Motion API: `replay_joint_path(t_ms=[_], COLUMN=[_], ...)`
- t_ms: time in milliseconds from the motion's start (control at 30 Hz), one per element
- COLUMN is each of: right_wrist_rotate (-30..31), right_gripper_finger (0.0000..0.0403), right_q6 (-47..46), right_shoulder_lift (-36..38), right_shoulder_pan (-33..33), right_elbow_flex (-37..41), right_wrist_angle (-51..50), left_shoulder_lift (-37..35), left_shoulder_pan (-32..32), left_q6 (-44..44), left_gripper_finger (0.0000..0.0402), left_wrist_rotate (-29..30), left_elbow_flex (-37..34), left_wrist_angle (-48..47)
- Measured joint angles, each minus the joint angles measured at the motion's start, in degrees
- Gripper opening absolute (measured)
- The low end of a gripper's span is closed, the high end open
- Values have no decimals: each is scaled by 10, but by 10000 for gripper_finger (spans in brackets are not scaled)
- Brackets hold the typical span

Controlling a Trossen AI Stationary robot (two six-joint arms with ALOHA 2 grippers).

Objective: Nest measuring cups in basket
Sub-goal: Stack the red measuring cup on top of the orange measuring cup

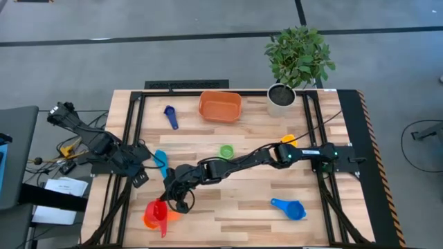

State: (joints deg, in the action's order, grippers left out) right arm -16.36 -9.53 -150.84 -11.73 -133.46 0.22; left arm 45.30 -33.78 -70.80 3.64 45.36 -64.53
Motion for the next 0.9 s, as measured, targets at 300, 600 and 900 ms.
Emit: replay_joint_path(t_ms=[300,600,900], right_wrist_rotate=[-13,-16,-15], right_gripper_finger=[16,30,61], right_q6=[-19,-20,-55], right_shoulder_lift=[-31,-32,-32], right_shoulder_pan=[-2,-3,-3], right_elbow_flex=[1,1,1], right_wrist_angle=[14,21,13], left_shoulder_lift=[32,35,35], left_shoulder_pan=[0,0,0], left_q6=[-5,-10,-10], left_gripper_finger=[0,0,0], left_wrist_rotate=[-19,-18,-18], left_elbow_flex=[0,0,0], left_wrist_angle=[5,17,17])
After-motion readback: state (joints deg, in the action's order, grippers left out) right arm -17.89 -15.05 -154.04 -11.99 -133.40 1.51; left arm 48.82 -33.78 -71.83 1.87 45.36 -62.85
